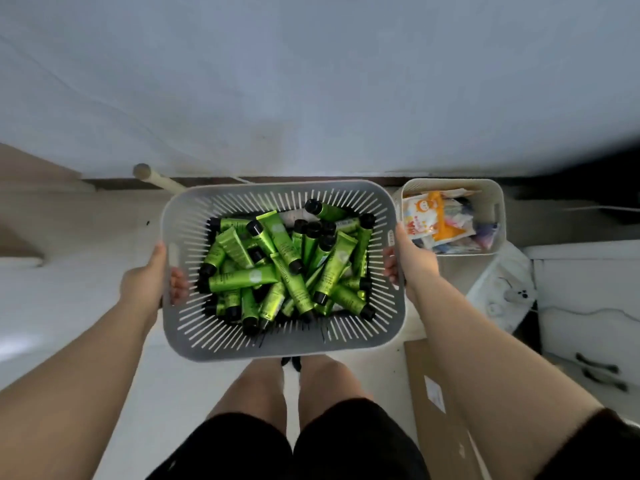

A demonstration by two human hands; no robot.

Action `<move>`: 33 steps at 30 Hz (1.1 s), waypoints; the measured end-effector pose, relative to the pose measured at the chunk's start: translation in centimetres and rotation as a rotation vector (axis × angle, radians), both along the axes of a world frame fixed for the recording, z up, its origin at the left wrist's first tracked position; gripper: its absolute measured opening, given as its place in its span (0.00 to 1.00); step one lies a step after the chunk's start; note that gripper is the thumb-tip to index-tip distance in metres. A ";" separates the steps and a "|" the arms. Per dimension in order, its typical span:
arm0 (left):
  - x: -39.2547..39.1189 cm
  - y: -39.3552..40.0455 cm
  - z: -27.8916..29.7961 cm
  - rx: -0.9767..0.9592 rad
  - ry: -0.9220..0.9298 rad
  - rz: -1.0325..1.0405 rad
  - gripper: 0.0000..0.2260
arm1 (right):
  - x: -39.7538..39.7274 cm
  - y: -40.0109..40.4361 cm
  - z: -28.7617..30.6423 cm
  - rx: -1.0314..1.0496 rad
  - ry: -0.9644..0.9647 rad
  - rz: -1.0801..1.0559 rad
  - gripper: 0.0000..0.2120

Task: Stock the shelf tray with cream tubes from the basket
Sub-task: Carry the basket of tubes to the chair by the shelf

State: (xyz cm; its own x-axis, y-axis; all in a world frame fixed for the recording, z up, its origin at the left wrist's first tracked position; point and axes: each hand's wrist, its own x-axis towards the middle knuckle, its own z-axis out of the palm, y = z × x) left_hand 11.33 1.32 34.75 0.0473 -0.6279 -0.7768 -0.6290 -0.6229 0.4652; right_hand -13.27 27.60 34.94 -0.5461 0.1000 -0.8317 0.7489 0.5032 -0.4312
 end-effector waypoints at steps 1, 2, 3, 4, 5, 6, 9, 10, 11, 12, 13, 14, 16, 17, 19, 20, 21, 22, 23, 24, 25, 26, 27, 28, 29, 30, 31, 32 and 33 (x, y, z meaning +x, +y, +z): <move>0.9 0.3 1.7 0.003 -0.002 0.006 0.27 | 0.7 0.1 1.9 -0.003 0.013 0.006 0.26; 1.6 0.6 3.2 0.006 0.002 0.014 0.27 | 1.3 0.3 3.5 -0.012 0.021 0.008 0.26; 2.3 0.7 4.6 0.006 0.008 0.021 0.27 | 1.6 0.4 4.9 -0.025 0.027 0.009 0.25; 2.9 0.7 5.9 0.000 0.012 0.025 0.27 | 2.0 0.2 6.2 -0.037 0.034 0.015 0.25; 3.5 0.8 7.0 -0.008 0.016 0.030 0.27 | 2.3 0.1 7.2 -0.049 0.038 0.025 0.25; 4.2 0.9 8.1 -0.019 0.016 0.037 0.27 | 2.7 -0.1 8.3 -0.062 0.043 0.041 0.26; 5.9 1.2 9.7 -0.034 0.025 0.043 0.28 | 3.6 -0.5 10.0 -0.077 0.056 0.077 0.27; 6.7 1.1 10.2 -0.045 0.023 0.055 0.28 | 4.2 -0.7 10.4 -0.081 0.059 0.083 0.26; 7.5 1.1 10.5 -0.048 0.024 0.069 0.28 | 4.7 -1.1 10.6 -0.081 0.061 0.091 0.26; 8.3 1.0 10.5 -0.044 0.026 0.086 0.28 | 5.2 -1.4 10.7 -0.073 0.068 0.101 0.25; 9.0 0.9 10.5 -0.038 0.030 0.106 0.29 | 5.6 -1.9 10.8 -0.058 0.077 0.114 0.25; 9.8 0.8 10.5 -0.031 0.035 0.129 0.28 | 6.0 -2.4 10.8 -0.046 0.080 0.131 0.25; 11.5 0.6 10.5 -0.027 0.038 0.166 0.28 | 6.9 -3.6 10.6 -0.041 0.077 0.174 0.26; 12.3 0.4 10.5 -0.025 0.040 0.182 0.28 | 7.3 -4.3 10.4 -0.048 0.070 0.195 0.26; 14.0 0.1 10.5 -0.021 0.035 0.214 0.29 | 8.1 -5.7 10.3 -0.053 0.071 0.237 0.27; 14.8 -0.1 10.6 -0.016 0.031 0.230 0.29 | 8.5 -6.4 10.2 -0.055 0.070 0.259 0.27; 15.6 -0.2 10.7 -0.016 0.026 0.247 0.29 | 8.9 -7.1 10.3 -0.059 0.063 0.285 0.28; 16.3 -0.4 10.7 -0.016 0.024 0.271 0.30 | 9.3 -7.8 10.3 -0.060 0.060 0.314 0.28; 17.0 -0.4 10.7 -0.023 0.024 0.292 0.30 | 9.6 -8.6 10.4 -0.058 0.063 0.339 0.28; 17.7 -0.4 10.9 -0.031 0.025 0.316 0.30 | 10.0 -9.3 10.5 -0.056 0.073 0.359 0.27; 18.4 -0.3 11.0 -0.038 0.029 0.346 0.29 | 10.2 -10.2 10.7 -0.057 0.079 0.379 0.26; 19.1 -0.2 11.3 -0.046 0.031 0.376 0.29 | 10.5 -11.0 10.8 -0.061 0.078 0.400 0.25; 19.7 0.1 11.5 -0.054 0.030 0.406 0.29 | 10.7 -11.9 10.8 -0.066 0.076 0.428 0.24; 20.4 0.4 11.8 -0.064 0.026 0.437 0.29 | 10.9 -12.8 10.9 -0.070 0.076 0.465 0.23; 21.1 0.9 12.1 -0.074 0.021 0.467 0.29 | 11.2 -13.8 11.0 -0.077 0.081 0.505 0.23; 21.7 1.4 12.4 -0.083 0.022 0.500 0.28 | 11.5 -14.7 11.0 -0.086 0.085 0.547 0.23; 22.5 2.0 12.6 -0.092 0.026 0.539 0.28 | 11.9 -15.7 11.0 -0.093 0.083 0.592 0.24; 23.2 2.8 12.8 -0.097 0.033 0.583 0.28 | 12.3 -16.6 11.1 -0.102 0.078 0.634 0.24; 23.9 3.6 13.1 -0.104 0.039 0.634 0.28 | 12.7 -17.5 11.3 -0.112 0.075 0.676 0.25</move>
State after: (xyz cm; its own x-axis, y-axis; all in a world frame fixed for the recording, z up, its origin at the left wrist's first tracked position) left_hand 35.26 4.87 47.80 0.4073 -0.5591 -0.7221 -0.1348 -0.8188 0.5580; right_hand -0.58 10.06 46.22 -0.5145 -0.3675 -0.7747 0.2524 0.7986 -0.5464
